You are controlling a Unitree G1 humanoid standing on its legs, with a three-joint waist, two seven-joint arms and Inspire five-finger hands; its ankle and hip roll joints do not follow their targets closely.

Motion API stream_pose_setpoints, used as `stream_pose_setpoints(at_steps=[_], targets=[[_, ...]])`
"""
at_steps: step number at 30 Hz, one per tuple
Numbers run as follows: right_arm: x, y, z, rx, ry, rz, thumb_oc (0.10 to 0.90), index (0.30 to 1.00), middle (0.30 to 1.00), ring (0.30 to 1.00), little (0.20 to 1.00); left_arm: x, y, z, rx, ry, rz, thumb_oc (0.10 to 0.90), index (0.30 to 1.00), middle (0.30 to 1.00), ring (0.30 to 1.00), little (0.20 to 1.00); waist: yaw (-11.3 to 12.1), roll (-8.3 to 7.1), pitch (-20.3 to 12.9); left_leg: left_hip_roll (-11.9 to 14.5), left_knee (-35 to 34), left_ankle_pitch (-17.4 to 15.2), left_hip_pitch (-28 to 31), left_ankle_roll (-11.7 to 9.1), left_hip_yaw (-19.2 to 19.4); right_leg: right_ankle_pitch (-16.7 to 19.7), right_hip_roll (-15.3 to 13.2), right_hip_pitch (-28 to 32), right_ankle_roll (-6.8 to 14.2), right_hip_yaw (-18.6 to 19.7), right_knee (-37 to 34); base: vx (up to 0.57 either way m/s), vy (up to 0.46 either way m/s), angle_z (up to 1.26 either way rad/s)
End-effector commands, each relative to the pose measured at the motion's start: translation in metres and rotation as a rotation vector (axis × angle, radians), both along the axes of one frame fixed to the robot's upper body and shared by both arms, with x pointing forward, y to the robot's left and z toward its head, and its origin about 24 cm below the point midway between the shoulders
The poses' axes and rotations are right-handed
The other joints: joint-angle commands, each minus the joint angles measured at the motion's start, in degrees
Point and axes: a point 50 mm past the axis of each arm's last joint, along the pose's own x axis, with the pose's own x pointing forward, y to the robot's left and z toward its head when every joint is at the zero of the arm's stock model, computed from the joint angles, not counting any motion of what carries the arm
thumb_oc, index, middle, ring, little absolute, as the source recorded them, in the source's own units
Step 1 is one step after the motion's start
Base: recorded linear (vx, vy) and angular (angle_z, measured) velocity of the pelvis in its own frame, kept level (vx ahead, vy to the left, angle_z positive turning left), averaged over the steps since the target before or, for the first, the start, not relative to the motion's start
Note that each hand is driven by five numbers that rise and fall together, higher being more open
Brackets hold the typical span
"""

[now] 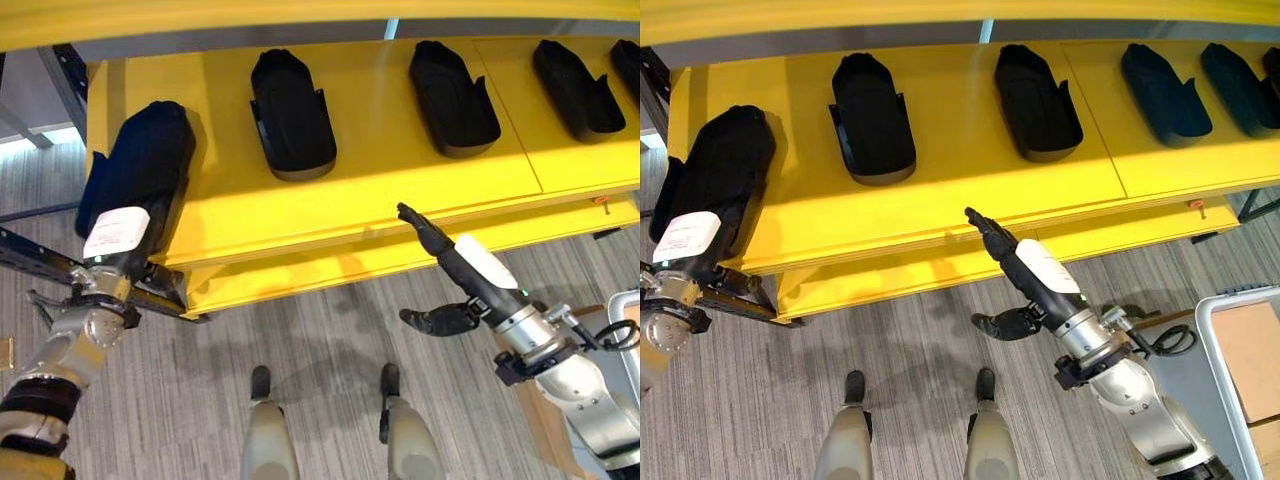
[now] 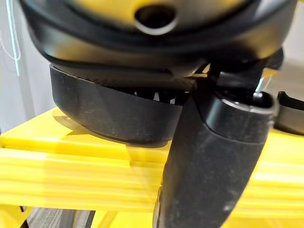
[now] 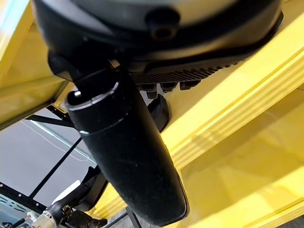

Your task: Move parts from the plastic box to the shelf.

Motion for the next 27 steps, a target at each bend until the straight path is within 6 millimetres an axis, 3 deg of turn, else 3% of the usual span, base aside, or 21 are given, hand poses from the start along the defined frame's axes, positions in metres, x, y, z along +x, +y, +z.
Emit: stream_pose_setpoints(at_steps=[1,3,11,17,27], targets=[[-0.004,0.007,0.038,0.098,-0.179,0.063,0.900,1.000,1.000,1.000,1.000,-0.010,0.025,-0.027,-0.270,0.009,0.214,0.900,1.000,1.000,1.000,1.000,-0.9,-2.87,-3.7,0.4,-0.1,2.9,-2.8,2.5,-0.5,-2.9,-0.6,-0.4,-1.2,0.8,4.0,0.00,0.000,0.00],[-0.003,0.008,0.038,0.096,-0.176,0.065,0.900,1.000,1.000,1.000,1.000,-0.010,0.026,-0.029,-0.309,0.000,0.232,0.900,1.000,1.000,1.000,1.000,-0.9,-2.95,-3.7,0.4,0.0,2.9,-2.9,2.5,-0.5,-2.9,-0.5,-0.5,-1.2,0.9,4.1,0.01,0.006,-0.03],[0.000,0.014,0.038,0.097,-0.154,0.096,0.900,1.000,1.000,1.000,1.000,-0.008,0.023,-0.057,-0.743,-0.117,0.383,0.900,1.000,1.000,1.000,1.000,-1.2,-4.03,-4.0,0.7,0.3,2.8,-3.1,2.3,-0.5,-2.8,-0.3,-0.8,-1.5,1.3,4.3,0.00,0.002,-0.02],[0.000,0.017,0.041,0.091,-0.167,0.114,0.900,1.000,1.000,1.000,1.000,0.003,0.013,-0.050,-0.719,-0.118,0.338,0.900,1.000,1.000,1.000,1.000,-1.5,-4.32,-4.2,0.8,0.4,2.7,-3.1,2.2,-0.6,-2.7,-0.2,-1.1,-1.5,1.5,4.5,0.00,0.001,-0.01],[0.000,0.017,0.043,0.079,-0.180,0.113,0.900,1.000,1.000,1.000,1.000,0.023,-0.005,-0.010,-0.544,-0.169,0.170,0.900,1.000,1.000,1.000,1.000,-1.4,-3.96,-4.1,0.7,0.4,2.7,-3.1,2.2,-0.7,-2.7,-0.1,-1.3,-1.5,1.7,4.8,-0.01,0.003,0.03]])
